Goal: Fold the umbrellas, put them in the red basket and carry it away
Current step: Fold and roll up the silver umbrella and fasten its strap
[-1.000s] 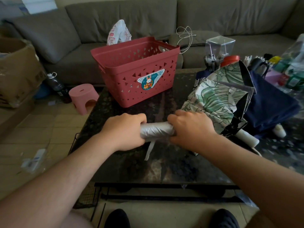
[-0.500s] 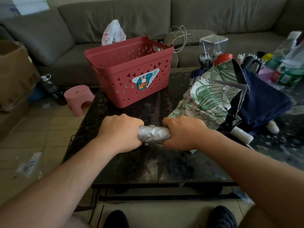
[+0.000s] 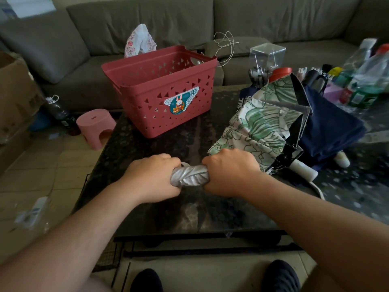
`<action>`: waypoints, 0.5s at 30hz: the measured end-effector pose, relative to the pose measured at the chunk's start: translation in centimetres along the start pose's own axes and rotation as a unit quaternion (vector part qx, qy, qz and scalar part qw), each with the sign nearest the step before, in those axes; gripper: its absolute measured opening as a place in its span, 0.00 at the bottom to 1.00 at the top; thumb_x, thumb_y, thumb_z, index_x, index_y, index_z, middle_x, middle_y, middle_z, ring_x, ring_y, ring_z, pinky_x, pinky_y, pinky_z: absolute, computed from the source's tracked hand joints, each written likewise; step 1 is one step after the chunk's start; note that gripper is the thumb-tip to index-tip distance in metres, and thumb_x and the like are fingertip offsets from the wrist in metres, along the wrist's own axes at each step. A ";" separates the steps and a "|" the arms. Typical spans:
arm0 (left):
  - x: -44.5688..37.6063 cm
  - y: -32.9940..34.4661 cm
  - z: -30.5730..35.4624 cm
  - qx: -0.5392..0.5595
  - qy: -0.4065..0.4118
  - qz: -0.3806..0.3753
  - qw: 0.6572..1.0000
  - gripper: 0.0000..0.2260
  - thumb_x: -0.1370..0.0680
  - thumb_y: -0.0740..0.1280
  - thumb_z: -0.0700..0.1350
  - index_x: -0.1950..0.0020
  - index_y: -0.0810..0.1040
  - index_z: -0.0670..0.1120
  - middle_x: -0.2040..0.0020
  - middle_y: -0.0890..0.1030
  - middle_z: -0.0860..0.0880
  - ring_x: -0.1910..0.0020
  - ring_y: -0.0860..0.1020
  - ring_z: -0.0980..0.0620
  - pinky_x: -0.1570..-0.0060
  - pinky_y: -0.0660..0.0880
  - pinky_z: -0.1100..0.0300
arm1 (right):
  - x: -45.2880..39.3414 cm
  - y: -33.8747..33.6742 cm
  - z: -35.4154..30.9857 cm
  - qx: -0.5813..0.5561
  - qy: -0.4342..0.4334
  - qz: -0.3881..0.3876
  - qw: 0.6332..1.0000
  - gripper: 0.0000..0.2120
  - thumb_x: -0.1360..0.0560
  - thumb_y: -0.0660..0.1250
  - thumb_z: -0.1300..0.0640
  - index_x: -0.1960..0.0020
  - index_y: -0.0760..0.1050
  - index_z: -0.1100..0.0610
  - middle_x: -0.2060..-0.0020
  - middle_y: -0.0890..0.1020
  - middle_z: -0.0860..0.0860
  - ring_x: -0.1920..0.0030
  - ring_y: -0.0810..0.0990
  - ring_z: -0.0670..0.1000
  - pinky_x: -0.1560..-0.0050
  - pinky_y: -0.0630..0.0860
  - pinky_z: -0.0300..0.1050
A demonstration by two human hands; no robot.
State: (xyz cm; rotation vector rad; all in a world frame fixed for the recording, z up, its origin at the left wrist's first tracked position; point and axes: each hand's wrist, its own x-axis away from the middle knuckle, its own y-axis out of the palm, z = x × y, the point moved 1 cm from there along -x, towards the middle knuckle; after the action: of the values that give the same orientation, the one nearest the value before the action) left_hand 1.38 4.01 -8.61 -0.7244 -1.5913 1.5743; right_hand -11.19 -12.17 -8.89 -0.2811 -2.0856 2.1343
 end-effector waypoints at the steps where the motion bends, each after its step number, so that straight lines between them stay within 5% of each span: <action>1: 0.0 0.0 0.3 -0.037 0.005 0.035 0.999 0.13 0.28 0.68 0.63 0.56 0.68 0.59 0.54 0.73 0.59 0.55 0.77 0.54 0.64 0.68 0.55 | -0.1 0.0 0.1 -0.014 0.011 -0.023 1.000 0.19 0.26 0.62 0.34 0.45 0.77 0.46 0.51 0.82 0.49 0.51 0.83 0.57 0.57 0.76 0.49; 4: 0.1 0.1 1.2 -0.109 0.018 0.121 0.987 0.12 0.26 0.66 0.63 0.51 0.71 0.58 0.56 0.76 0.56 0.52 0.80 0.50 0.63 0.66 0.56 | -0.4 -0.5 0.7 -0.079 0.033 -0.115 0.990 0.19 0.30 0.67 0.35 0.48 0.78 0.48 0.55 0.81 0.49 0.52 0.81 0.57 0.56 0.74 0.47; 6: 0.0 0.0 1.4 -0.112 0.020 0.114 0.987 0.12 0.26 0.64 0.64 0.49 0.71 0.60 0.57 0.78 0.56 0.54 0.82 0.48 0.62 0.68 0.55 | -0.5 -0.6 1.3 -0.113 0.012 -0.154 0.982 0.16 0.31 0.70 0.39 0.51 0.76 0.48 0.59 0.78 0.48 0.54 0.80 0.57 0.56 0.76 0.46; 13: -0.3 -0.5 -0.2 0.082 -0.042 -0.092 0.991 0.11 0.35 0.72 0.59 0.55 0.79 0.60 0.62 0.83 0.56 0.62 0.82 0.53 0.61 0.80 0.54 | 0.8 0.6 0.5 0.027 -0.120 0.020 0.992 0.21 0.24 0.62 0.38 0.36 0.66 0.47 0.45 0.80 0.50 0.47 0.83 0.60 0.59 0.70 0.48; 15: -0.2 -0.4 -0.9 0.143 -0.029 -0.143 0.979 0.12 0.36 0.75 0.56 0.55 0.81 0.59 0.62 0.84 0.57 0.62 0.83 0.55 0.58 0.82 0.51 | 1.2 0.9 0.0 0.024 -0.146 0.019 0.989 0.21 0.22 0.61 0.39 0.36 0.65 0.49 0.46 0.80 0.51 0.48 0.82 0.60 0.60 0.69 0.48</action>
State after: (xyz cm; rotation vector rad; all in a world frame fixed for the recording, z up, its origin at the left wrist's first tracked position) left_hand 2.30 4.29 -8.29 -0.2814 -1.3978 1.5739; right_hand -12.30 -11.92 -9.86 -0.0001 -2.1863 2.3689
